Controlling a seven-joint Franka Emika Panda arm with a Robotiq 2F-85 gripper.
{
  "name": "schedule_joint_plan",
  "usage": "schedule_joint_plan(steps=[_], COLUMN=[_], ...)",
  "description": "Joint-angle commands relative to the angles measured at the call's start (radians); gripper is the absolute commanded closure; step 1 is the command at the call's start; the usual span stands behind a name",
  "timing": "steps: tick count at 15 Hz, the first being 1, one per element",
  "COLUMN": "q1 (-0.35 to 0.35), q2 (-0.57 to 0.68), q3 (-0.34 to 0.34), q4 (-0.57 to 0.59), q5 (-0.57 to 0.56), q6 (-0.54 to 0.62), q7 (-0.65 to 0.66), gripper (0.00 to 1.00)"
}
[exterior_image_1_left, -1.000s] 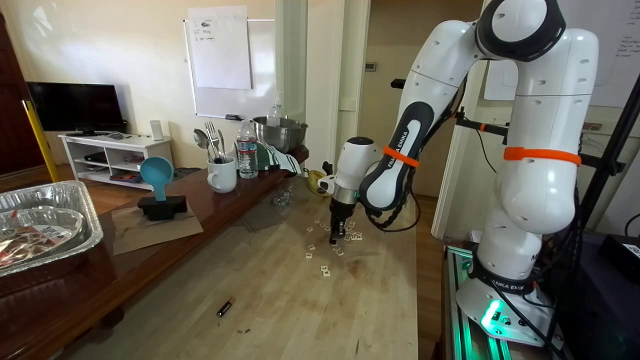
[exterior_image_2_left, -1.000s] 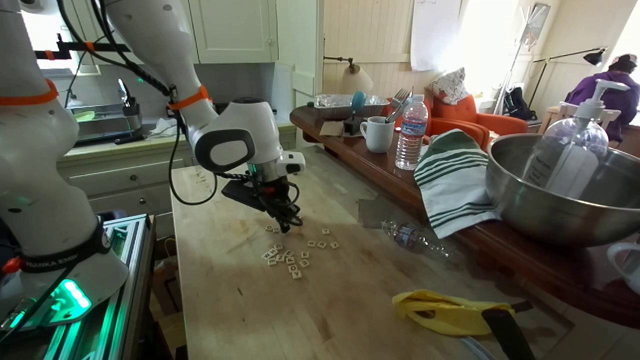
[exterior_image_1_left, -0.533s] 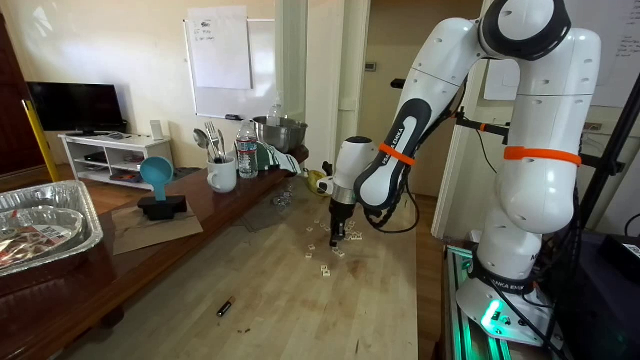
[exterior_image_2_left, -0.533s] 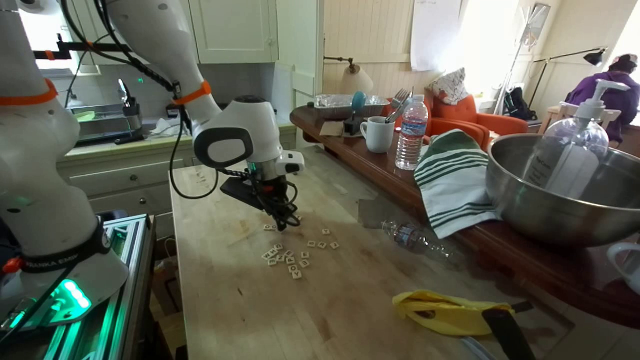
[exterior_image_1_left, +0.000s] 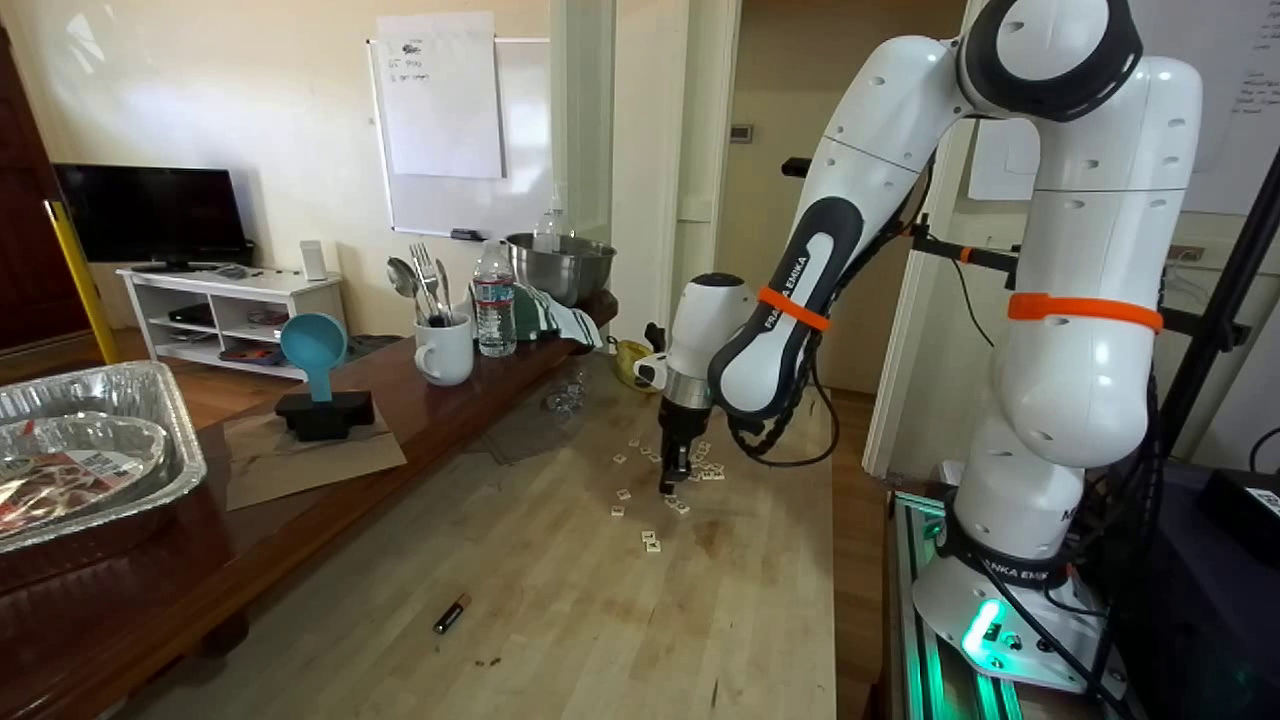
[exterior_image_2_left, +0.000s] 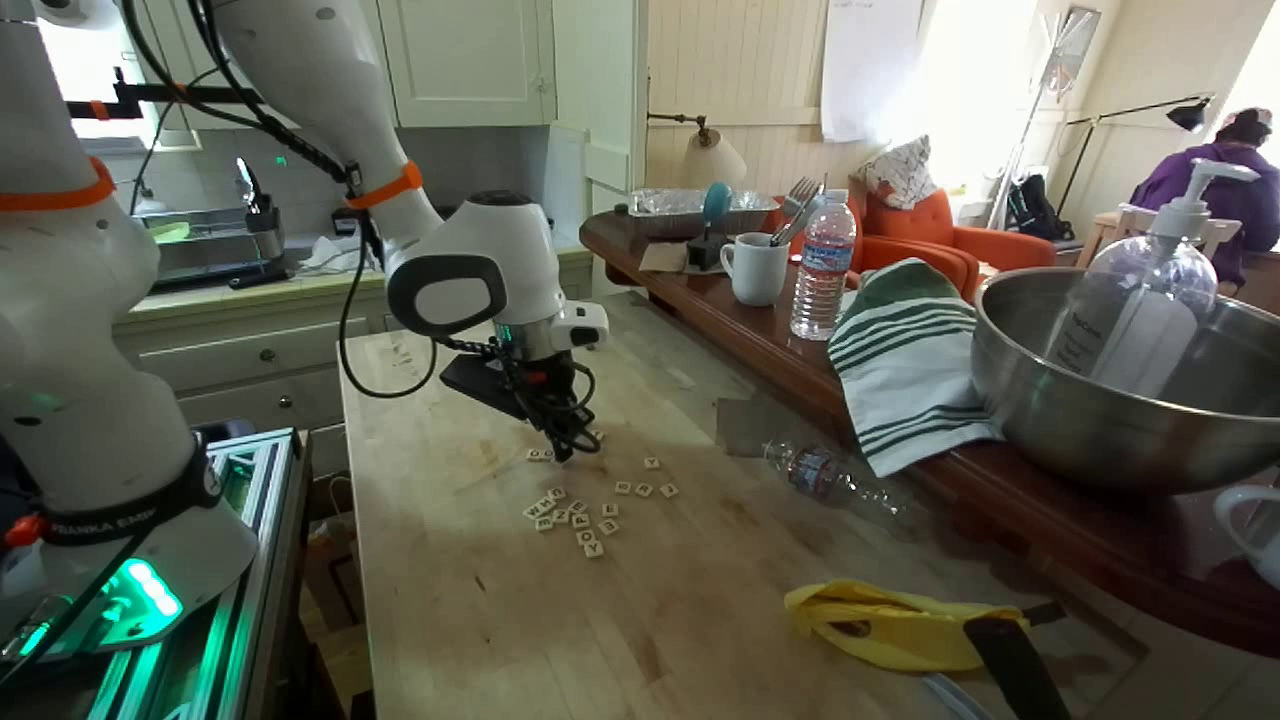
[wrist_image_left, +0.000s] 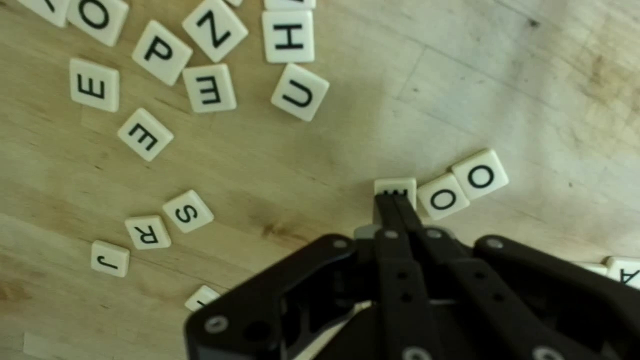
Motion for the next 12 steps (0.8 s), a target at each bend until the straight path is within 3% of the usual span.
schedule_joint_plan(steps=[1, 12], q1=[0.011, 0.019], q2=[0.044, 0.050], q3=[0.002, 0.015], q4=[-0.017, -0.014], q5=[-0.005, -0.008], q6=[-0.011, 0.001], q7=[-0.024, -0.166], gripper=[1.00, 1.00])
